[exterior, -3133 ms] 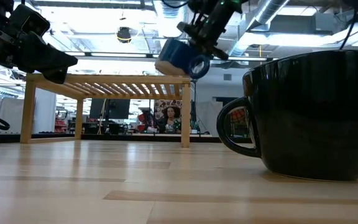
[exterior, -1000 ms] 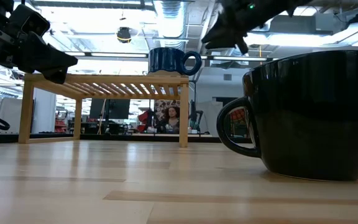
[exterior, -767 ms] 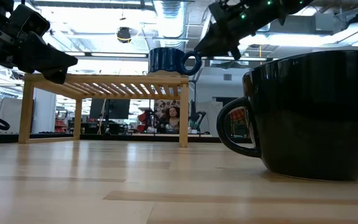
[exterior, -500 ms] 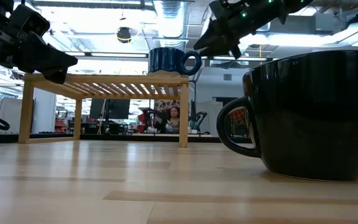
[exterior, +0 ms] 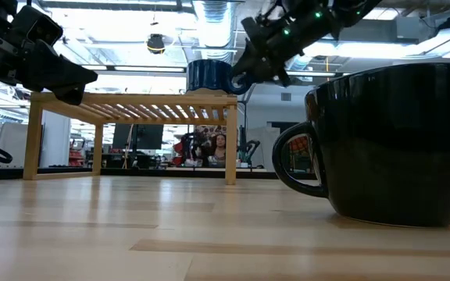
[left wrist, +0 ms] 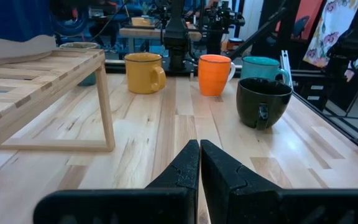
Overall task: Place coffee mugs
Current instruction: Put the dark blue mug on the shelf
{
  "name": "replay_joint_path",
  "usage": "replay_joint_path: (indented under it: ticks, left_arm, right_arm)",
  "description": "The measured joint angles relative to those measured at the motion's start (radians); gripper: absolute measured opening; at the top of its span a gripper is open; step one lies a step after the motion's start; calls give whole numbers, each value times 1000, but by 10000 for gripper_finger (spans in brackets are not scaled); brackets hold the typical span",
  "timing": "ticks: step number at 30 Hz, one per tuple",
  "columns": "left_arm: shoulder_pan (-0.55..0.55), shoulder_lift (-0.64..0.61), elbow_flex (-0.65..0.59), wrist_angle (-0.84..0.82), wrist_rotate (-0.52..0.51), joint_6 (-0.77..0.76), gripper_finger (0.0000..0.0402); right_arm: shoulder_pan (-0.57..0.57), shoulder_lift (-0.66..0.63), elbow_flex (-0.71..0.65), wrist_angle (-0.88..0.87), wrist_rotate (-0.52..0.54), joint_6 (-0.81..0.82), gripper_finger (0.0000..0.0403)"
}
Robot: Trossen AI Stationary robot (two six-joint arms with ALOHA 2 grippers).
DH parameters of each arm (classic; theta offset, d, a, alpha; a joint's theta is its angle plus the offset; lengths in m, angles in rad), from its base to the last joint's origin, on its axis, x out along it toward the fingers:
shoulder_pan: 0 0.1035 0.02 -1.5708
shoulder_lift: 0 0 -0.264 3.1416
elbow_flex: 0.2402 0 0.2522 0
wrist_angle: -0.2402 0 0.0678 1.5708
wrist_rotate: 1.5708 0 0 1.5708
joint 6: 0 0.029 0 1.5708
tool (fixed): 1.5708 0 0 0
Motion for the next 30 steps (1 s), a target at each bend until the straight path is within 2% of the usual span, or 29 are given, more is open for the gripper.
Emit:
replay_joint_path:
  ticks: [2, 3, 12, 30]
  left_arm:
    - [0, 0, 0, 0, -1, 15, 0]
    - [0, 0, 0, 0, 0, 22, 0]
    - [0, 0, 0, 1, -13, -13, 0]
    - [0, 0, 0, 1, -13, -18, 0]
  right_arm:
    - [6, 0, 32, -13, 13, -21, 95]
    - [10, 3, 46, -13, 7, -46, 78]
    - [41, 113, 214, -12, 5, -97, 83]
    - [27, 494, 652, 185, -68, -147, 81]
